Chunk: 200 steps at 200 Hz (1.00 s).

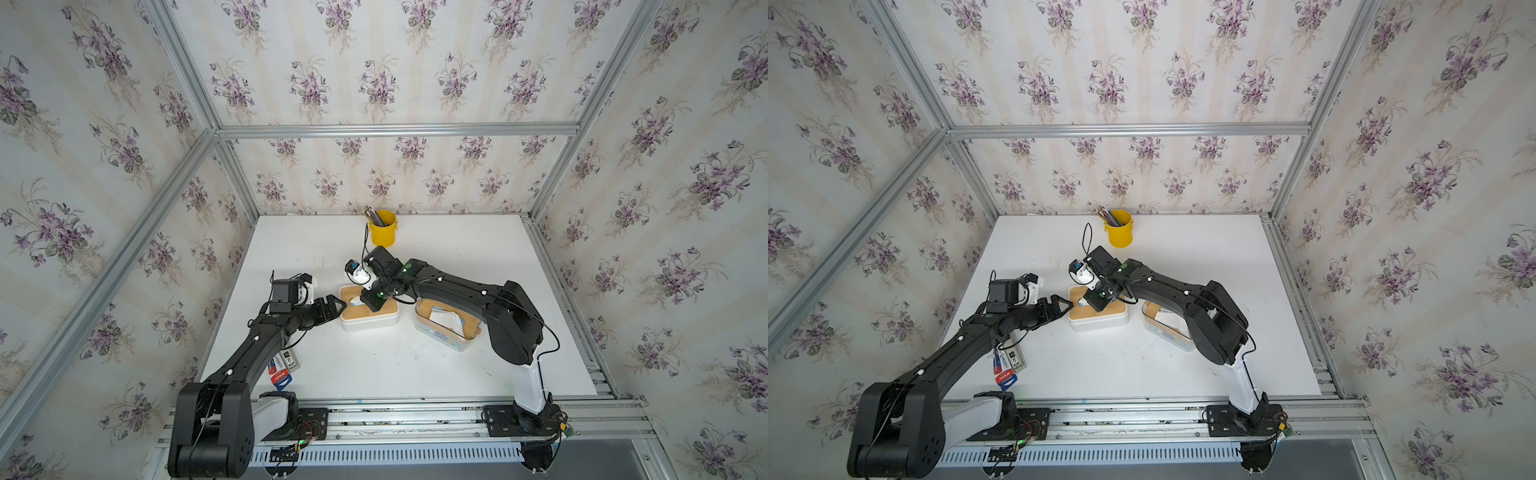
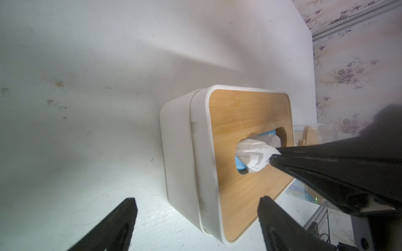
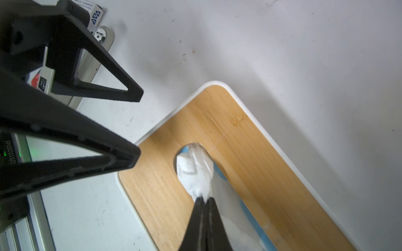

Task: Put the tissue paper into the tissue box
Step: Pull the paper towel from the tissue box.

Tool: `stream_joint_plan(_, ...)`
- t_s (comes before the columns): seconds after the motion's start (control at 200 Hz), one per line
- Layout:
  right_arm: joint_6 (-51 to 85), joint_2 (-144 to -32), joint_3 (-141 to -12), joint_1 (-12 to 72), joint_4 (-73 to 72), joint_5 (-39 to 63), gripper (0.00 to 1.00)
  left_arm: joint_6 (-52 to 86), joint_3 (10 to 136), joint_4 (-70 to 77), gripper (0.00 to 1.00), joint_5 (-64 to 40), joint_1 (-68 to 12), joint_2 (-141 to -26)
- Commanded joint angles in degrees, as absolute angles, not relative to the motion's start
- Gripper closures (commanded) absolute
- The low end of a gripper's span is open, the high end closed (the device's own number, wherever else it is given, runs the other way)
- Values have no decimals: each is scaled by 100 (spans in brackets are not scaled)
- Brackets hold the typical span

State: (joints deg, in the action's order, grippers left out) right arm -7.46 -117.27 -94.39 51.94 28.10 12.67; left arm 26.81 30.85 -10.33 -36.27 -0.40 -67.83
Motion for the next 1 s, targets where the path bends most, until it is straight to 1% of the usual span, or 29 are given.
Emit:
stream_joint_plan(0.0, -762, -11728, -9584, 5194, 2707, 1298, 100, 2568, 3076, -817, 9, -3745, -60, -6889)
stream_joint_plan(0.28, -795, -12125, -10279, 5195, 3347, 1293, 100, 2540, 3004, -609, 14, -3777, -117, -7384)
stream_joint_plan(0.405, -816, -12293, -10624, 5187, 3711, 1051, 100, 2557, 2971, -516, 15, -3818, -131, -7501)
stream_joint_plan(0.52, -826, -12323, -10791, 5168, 3903, 823, 90, 2565, 2969, -506, 15, -3806, -132, -7467)
stream_joint_plan(0.679, -783, -12100, -10741, 5116, 3951, 527, 82, 2558, 2966, -544, 14, -3779, -132, -7431)
stream_joint_plan(0.724, -757, -12023, -10701, 5105, 3949, 478, 78, 2558, 2970, -540, 14, -3775, -136, -7430)
stream_joint_plan(0.879, -698, -11689, -10192, 5189, 3681, 910, 62, 2588, 2980, -541, 14, -3788, -136, -7406)
stream_joint_plan(0.934, -690, -11552, -9887, 5261, 3487, 903, 60, 2588, 2994, -543, 14, -3797, -130, -7391)
stream_joint_plan(0.994, -629, -11475, -9669, 5273, 3343, 980, 62, 2593, 2996, -550, 14, -3797, -132, -7370)
